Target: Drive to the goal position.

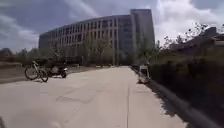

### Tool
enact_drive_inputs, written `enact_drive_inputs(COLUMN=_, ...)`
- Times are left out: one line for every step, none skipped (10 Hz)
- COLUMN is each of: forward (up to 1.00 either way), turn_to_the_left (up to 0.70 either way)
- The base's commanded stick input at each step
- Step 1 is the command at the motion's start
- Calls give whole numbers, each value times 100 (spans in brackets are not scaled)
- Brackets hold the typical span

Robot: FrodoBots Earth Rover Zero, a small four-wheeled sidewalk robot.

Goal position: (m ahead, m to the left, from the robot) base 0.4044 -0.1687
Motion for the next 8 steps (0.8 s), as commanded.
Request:
enact_drive_inputs(forward=70, turn_to_the_left=0)
enact_drive_inputs(forward=70, turn_to_the_left=0)
enact_drive_inputs(forward=70, turn_to_the_left=0)
enact_drive_inputs(forward=70, turn_to_the_left=0)
enact_drive_inputs(forward=70, turn_to_the_left=-1)
enact_drive_inputs(forward=70, turn_to_the_left=-5)
enact_drive_inputs(forward=70, turn_to_the_left=-9)
enact_drive_inputs(forward=70, turn_to_the_left=-10)
